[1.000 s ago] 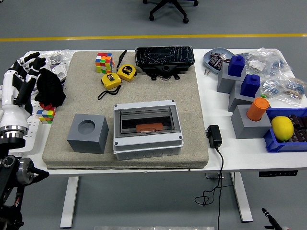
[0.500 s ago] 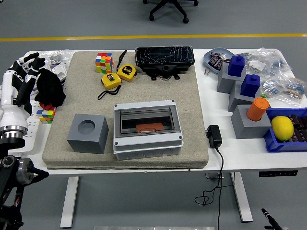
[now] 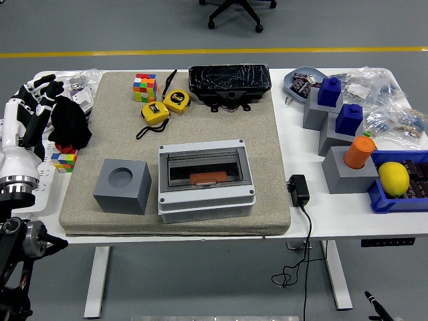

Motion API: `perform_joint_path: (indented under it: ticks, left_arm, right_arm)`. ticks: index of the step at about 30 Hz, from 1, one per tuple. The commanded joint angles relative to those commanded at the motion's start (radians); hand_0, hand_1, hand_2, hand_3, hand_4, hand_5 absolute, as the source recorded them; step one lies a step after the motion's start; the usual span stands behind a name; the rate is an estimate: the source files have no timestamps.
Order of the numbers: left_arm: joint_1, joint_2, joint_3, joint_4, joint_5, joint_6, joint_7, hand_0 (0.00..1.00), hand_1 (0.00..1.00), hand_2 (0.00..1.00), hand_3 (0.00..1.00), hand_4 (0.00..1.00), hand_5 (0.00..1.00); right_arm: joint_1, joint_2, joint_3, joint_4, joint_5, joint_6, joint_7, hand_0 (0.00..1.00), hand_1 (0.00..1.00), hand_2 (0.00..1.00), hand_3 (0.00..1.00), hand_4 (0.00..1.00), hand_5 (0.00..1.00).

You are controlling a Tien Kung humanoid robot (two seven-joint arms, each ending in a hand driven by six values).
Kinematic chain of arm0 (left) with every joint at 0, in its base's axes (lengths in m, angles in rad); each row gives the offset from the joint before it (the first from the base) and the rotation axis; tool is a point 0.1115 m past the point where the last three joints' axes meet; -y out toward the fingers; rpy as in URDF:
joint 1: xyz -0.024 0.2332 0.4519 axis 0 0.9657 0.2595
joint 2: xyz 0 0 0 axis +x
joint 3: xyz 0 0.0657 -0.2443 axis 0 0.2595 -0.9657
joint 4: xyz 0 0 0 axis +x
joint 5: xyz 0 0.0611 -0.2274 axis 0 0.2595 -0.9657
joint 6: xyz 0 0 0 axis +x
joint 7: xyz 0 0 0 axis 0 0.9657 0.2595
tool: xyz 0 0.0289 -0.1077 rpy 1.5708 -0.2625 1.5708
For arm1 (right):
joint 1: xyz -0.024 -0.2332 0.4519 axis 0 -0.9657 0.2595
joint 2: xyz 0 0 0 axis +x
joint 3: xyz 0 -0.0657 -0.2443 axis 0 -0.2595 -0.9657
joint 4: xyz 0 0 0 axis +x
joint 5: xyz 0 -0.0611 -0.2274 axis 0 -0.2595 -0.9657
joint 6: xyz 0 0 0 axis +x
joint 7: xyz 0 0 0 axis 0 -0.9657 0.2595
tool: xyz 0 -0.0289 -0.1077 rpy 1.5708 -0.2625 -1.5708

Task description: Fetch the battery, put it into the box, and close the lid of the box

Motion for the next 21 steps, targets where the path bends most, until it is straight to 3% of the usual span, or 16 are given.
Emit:
perform_joint_path:
  ticks: [21]
  left_arm:
    - [-0.003, 0.001, -0.002, 0.0, 0.001, 0.0, 0.0, 0.709, 0.705, 0.659, 0.653, 0.998, 0.624]
  right_arm:
    - [0.002, 0.0, 0.002, 0.0, 0.001, -0.001, 0.001, 0.939, 0.795, 0.739, 0.779, 0.998, 0.998]
